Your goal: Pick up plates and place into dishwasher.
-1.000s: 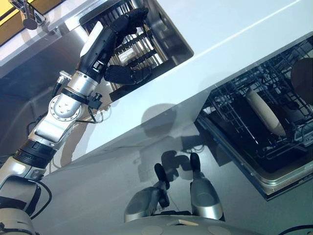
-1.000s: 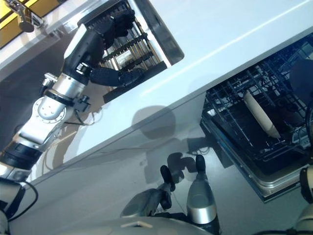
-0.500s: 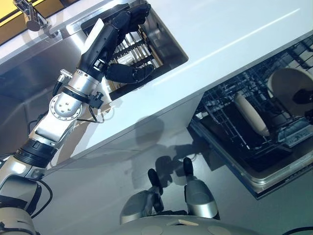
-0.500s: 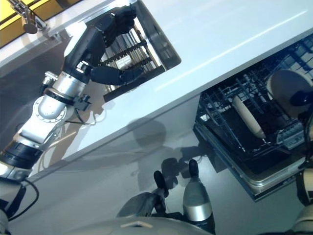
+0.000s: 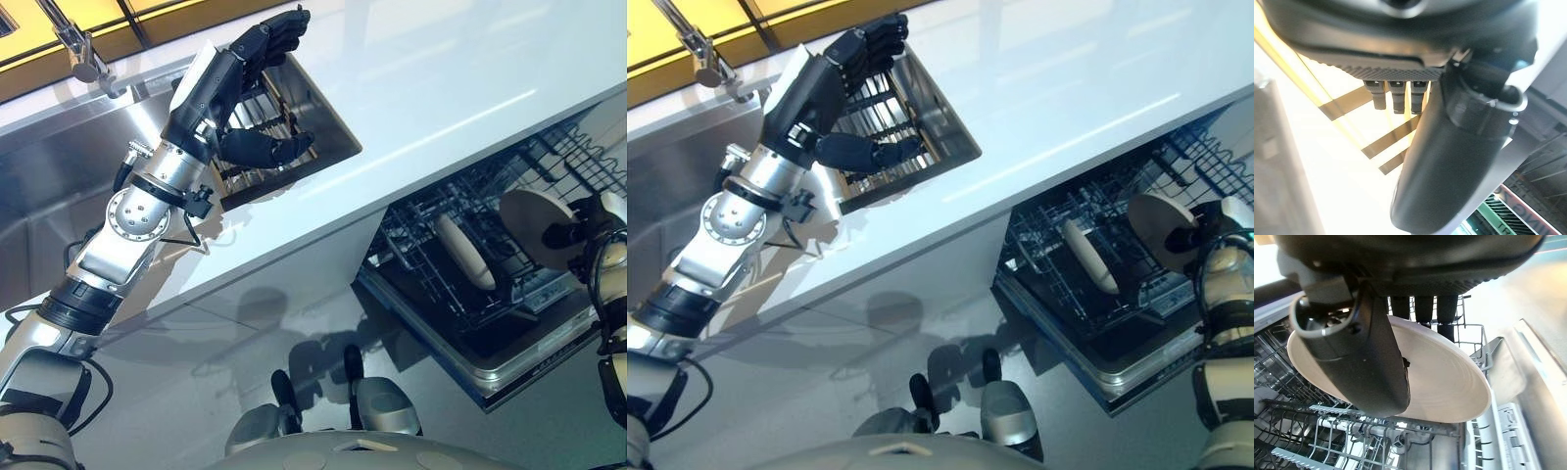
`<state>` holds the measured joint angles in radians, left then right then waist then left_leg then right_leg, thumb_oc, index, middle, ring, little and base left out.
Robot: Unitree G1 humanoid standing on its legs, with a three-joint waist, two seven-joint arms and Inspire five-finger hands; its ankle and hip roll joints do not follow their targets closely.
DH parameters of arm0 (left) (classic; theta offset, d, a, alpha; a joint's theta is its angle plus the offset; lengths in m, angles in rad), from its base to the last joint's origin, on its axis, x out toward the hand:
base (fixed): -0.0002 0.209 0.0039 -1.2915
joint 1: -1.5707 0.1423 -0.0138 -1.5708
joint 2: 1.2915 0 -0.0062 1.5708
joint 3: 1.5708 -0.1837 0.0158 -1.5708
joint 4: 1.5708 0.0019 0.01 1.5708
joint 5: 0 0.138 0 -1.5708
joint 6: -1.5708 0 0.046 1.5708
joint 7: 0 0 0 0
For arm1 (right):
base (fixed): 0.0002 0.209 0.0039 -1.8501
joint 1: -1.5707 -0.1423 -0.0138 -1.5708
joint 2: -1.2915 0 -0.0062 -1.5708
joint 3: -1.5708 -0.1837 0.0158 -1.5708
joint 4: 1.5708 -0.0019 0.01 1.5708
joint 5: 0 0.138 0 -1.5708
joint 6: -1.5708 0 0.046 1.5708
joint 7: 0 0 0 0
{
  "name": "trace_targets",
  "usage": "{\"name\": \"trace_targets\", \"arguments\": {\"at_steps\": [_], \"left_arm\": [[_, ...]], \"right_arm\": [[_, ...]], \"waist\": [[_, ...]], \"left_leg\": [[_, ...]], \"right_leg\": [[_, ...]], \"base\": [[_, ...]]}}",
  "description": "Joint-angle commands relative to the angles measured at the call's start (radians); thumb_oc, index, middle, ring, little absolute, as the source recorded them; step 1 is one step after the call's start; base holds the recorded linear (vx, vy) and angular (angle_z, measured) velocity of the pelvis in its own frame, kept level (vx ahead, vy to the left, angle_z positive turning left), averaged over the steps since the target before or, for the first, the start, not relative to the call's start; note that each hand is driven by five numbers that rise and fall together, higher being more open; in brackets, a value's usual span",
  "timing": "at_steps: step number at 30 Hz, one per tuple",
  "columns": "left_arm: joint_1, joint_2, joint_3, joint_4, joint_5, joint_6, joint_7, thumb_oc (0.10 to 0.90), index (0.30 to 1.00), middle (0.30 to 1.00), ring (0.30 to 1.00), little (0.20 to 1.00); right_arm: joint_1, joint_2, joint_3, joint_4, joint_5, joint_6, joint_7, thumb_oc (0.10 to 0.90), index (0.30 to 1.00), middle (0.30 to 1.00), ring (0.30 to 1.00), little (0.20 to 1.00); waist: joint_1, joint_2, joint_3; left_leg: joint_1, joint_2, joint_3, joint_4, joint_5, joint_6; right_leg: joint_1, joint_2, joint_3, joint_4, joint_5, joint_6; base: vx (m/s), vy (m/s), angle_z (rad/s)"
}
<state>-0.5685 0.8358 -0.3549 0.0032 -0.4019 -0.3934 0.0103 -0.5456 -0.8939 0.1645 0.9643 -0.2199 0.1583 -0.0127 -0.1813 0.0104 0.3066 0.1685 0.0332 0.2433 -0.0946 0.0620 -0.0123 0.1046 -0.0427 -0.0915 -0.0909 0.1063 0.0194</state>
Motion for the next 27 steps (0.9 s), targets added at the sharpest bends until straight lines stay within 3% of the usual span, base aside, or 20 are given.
{"name": "trace_targets", "arguments": {"at_steps": [1, 27], "left_arm": [[-0.058, -0.03, 0.06, -0.042, 0.001, -0.071, 0.015, 0.8, 0.9, 0.9, 0.9, 0.9], [0.019, -0.019, 0.098, -0.045, -0.011, -0.088, -0.017, 0.8, 0.9, 0.9, 0.9, 0.9]], "right_arm": [[0.089, 0.125, 0.121, -0.035, 0.0, -0.015, 0.193, 0.8, 0.9, 0.9, 0.9, 0.9], [0.186, 0.014, -0.002, -0.116, -0.001, -0.003, 0.173, 0.8, 0.9, 0.9, 0.9, 0.9]], "waist": [[0.023, 0.049, -0.052], [0.007, 0.012, -0.092]], "left_leg": [[-0.005, -0.019, 0.038, 0.046, -0.105, 0.012], [0.021, -0.017, 0.049, 0.027, -0.106, 0.015]], "right_leg": [[-0.036, 0.043, 0.03, 0.082, -0.092, 0.056], [-0.022, 0.051, 0.054, 0.066, -0.079, 0.07]], "base": [[0.03, 0.03, -0.02], [0.01, 0.008, -0.02]]}}
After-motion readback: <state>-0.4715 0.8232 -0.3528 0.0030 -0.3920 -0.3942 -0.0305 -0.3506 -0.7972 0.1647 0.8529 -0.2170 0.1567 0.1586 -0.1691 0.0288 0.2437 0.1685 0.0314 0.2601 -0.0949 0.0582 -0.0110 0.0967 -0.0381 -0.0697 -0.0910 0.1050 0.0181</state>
